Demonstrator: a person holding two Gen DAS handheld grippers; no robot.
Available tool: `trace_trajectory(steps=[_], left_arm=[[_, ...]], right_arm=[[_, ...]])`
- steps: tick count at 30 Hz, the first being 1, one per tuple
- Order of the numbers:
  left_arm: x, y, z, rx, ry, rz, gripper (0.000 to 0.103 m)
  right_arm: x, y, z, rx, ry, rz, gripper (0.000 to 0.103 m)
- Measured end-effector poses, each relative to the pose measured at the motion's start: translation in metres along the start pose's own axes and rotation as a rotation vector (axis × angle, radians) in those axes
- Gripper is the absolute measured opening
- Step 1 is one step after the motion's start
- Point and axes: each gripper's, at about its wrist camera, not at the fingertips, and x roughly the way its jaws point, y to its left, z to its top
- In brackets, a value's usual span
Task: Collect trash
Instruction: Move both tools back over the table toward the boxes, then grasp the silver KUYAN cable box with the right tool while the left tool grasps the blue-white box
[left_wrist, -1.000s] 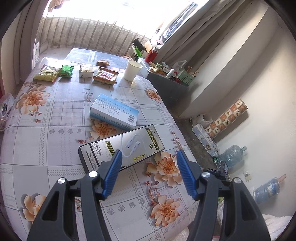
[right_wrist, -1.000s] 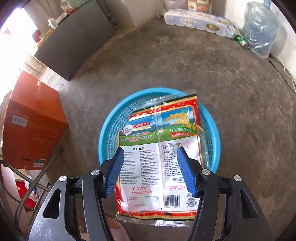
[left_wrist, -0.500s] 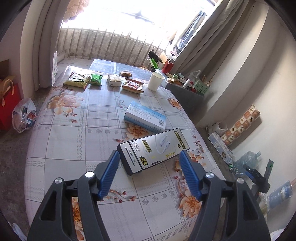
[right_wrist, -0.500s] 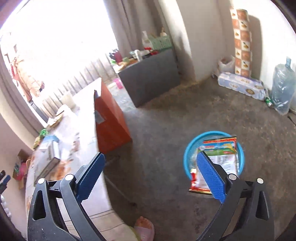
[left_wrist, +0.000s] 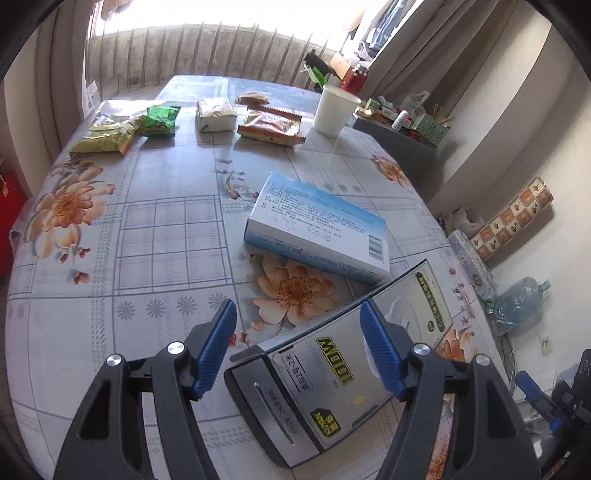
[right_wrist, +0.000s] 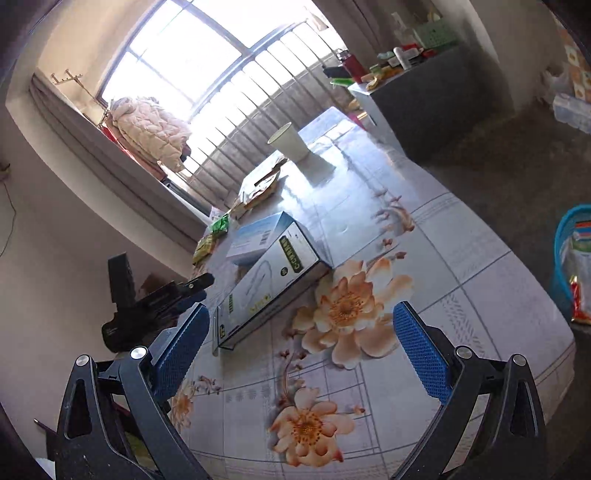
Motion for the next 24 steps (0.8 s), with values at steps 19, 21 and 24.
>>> trace_trajectory(steps=[19, 21, 24], left_arm=[[-0.02, -0.08, -0.065, 0.151, 0.261, -0.491, 0.067], [-0.028, -0.072, -0.035, 0.162, 0.157, -0.401, 0.067], [-0.021, -0.062, 0.02, 0.166, 0.029, -0.272, 0.067]], right_arm=[[-0.006, -0.036, 0.0, 0.062, 0.034, -0.128, 0.096], [-0.004, -0.036, -0.001, 0.058, 0.042, -0.127, 0.096], [-0.001, -0.038, -0.002, 0.065, 0.056, -0.118, 0.096]])
